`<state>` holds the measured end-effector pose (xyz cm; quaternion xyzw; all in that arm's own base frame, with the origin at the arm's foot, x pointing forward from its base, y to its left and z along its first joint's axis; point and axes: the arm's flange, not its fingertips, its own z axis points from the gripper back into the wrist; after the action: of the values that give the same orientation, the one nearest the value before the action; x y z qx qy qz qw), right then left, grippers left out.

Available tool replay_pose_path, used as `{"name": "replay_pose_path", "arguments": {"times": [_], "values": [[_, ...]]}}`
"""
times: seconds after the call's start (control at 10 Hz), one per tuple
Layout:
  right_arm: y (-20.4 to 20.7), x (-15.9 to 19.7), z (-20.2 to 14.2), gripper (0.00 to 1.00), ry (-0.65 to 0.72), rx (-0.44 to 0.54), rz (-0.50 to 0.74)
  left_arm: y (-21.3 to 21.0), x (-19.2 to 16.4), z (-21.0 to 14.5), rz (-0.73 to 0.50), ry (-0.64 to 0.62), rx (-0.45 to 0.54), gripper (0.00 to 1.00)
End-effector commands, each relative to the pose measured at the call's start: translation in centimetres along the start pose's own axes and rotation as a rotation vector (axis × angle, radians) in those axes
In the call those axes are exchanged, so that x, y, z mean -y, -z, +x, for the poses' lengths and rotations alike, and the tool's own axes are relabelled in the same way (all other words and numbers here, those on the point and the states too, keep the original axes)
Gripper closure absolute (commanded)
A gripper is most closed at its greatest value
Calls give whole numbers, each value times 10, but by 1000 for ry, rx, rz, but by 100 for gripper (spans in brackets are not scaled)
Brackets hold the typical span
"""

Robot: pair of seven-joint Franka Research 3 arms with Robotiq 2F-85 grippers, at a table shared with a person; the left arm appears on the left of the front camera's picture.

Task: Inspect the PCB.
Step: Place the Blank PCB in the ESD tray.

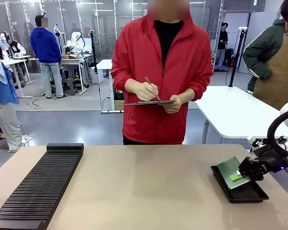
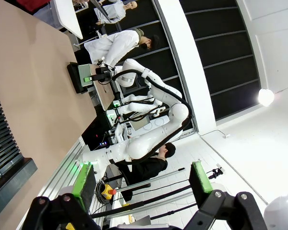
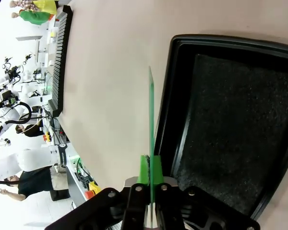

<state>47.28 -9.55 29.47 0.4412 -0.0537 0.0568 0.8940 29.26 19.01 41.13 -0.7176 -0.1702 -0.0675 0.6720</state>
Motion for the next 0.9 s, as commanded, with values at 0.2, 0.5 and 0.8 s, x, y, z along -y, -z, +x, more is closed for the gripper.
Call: {"name": "replay_pose_path", "arguments": {"times": [0.2, 0.5, 0.8], "values": [[8, 9, 17, 97, 19, -41, -75, -1, 1, -1, 4, 0, -3, 0], [16, 13, 22, 97, 73, -61, -87, -1, 1, -1, 4, 0, -3, 0], [17, 9, 21, 51, 97, -40, -135, -1, 1, -1, 4, 0, -3, 0]]}}
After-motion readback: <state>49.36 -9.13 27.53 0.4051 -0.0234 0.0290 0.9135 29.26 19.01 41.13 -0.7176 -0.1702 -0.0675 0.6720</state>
